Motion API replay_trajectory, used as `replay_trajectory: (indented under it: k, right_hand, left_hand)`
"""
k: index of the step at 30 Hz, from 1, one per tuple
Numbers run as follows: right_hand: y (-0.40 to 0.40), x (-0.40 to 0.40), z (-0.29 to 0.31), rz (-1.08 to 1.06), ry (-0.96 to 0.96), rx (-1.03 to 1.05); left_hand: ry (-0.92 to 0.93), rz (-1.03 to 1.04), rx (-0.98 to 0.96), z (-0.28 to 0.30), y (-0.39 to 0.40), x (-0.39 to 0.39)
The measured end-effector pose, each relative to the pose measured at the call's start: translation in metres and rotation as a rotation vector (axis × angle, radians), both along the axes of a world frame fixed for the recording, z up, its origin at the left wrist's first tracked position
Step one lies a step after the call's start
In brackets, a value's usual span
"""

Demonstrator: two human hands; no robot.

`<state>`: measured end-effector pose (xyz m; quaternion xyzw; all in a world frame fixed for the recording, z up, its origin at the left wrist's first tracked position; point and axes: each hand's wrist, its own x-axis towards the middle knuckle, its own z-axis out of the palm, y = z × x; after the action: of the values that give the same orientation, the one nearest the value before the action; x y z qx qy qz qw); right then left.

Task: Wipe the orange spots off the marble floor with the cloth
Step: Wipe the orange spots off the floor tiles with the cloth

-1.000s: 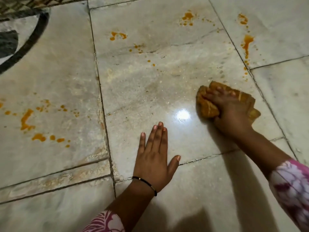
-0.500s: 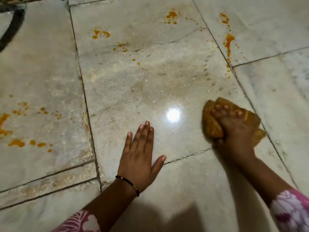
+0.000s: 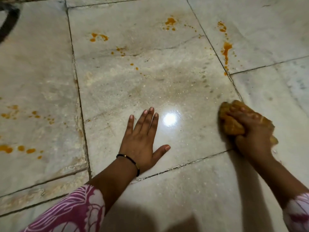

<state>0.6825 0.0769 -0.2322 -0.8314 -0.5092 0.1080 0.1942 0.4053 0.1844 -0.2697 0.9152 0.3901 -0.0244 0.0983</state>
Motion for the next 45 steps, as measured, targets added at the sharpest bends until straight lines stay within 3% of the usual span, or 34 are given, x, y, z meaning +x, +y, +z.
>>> replay_trajectory:
  k: [3, 5, 9, 13, 17, 21, 24, 26, 28, 31, 36, 38, 40, 43, 45]
  right_hand:
    - [0.036, 0.021, 0.013, -0.243, -0.053, -0.002]
    - [0.077, 0.02, 0.015, -0.236, -0.026, 0.029]
    - [0.116, -0.019, -0.003, 0.017, 0.004, 0.01]
    - [0.044, -0.06, -0.008, 0.296, 0.102, 0.016]
    - [-0.011, -0.025, -0.008, 0.108, 0.058, 0.049]
    - [0.047, 0.001, -0.005, -0.161, 0.096, 0.119]
    - [0.104, -0.014, -0.002, -0.121, 0.078, 0.117]
    - [0.12, -0.042, 0.001, 0.054, 0.093, 0.101]
    - [0.105, -0.066, -0.004, 0.365, 0.112, 0.082]
    - [0.049, -0.058, -0.016, 0.747, 0.108, 0.012]
    - [0.057, -0.033, -0.005, 0.607, 0.156, 0.029]
    - [0.072, -0.069, -0.001, 0.732, 0.282, 0.039]
    - [0.075, -0.112, -0.003, 1.018, 0.234, 0.066]
    - [0.087, -0.188, -0.01, 1.593, -0.112, 0.045]
    - [0.099, -0.233, -0.008, 1.764, -0.07, -0.108]
  left_hand:
    - [-0.023, 0.007, -0.01, -0.001, -0.004, 0.002]
    - [-0.03, 0.016, -0.008, -0.001, -0.004, 0.002]
    - [-0.02, 0.023, -0.013, 0.001, -0.003, 0.002]
    - [-0.021, 0.016, -0.007, 0.0, -0.003, 0.002]
    - [-0.031, 0.022, -0.003, -0.001, -0.004, 0.002]
    - [-0.018, 0.026, -0.005, 0.0, -0.004, 0.001]
    - [-0.008, 0.018, -0.03, 0.003, -0.003, 0.003]
    - [-0.022, -0.016, -0.054, 0.005, 0.0, 0.0]
    - [-0.032, -0.108, -0.068, 0.012, 0.016, -0.018]
    - [0.052, -0.293, 0.063, 0.038, 0.058, -0.077]
    - [0.352, -0.381, 0.194, 0.096, 0.11, -0.193]
    - [0.381, -0.396, 0.176, 0.113, 0.103, -0.24]
    - [0.387, -0.371, 0.127, 0.121, 0.085, -0.279]
    - [0.394, -0.301, 0.059, 0.111, 0.056, -0.319]
    - [0.388, -0.186, 0.049, 0.09, 0.045, -0.324]
